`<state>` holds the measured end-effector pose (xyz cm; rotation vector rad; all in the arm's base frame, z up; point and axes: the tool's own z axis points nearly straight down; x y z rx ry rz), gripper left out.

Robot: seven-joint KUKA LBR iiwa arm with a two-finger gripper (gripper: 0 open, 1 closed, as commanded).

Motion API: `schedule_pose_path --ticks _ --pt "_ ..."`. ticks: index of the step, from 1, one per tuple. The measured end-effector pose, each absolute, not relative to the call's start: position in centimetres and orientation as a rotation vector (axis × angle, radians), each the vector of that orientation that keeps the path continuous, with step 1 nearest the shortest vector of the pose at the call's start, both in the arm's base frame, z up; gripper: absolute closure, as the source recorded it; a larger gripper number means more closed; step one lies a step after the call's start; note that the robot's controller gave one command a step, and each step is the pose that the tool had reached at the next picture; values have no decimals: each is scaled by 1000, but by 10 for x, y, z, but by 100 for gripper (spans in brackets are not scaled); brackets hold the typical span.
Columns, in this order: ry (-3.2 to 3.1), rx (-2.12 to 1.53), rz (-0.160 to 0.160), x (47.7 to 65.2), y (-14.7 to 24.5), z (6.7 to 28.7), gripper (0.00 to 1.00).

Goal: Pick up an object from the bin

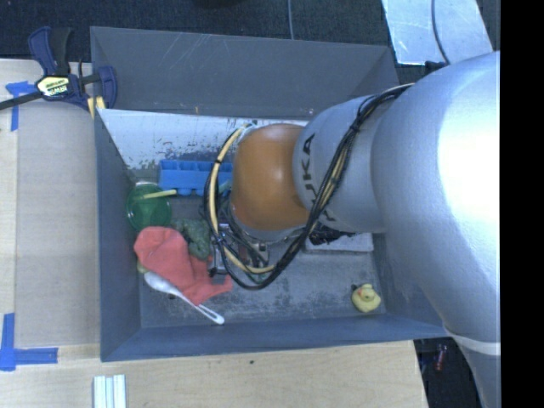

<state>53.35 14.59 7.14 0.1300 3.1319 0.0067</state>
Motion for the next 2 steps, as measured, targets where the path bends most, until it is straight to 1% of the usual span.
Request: schedule_pose_path --ticks 1,2 --pt "3138 106 4 534 145 128 100" --pt "3140 112 3 520 159 204 100"
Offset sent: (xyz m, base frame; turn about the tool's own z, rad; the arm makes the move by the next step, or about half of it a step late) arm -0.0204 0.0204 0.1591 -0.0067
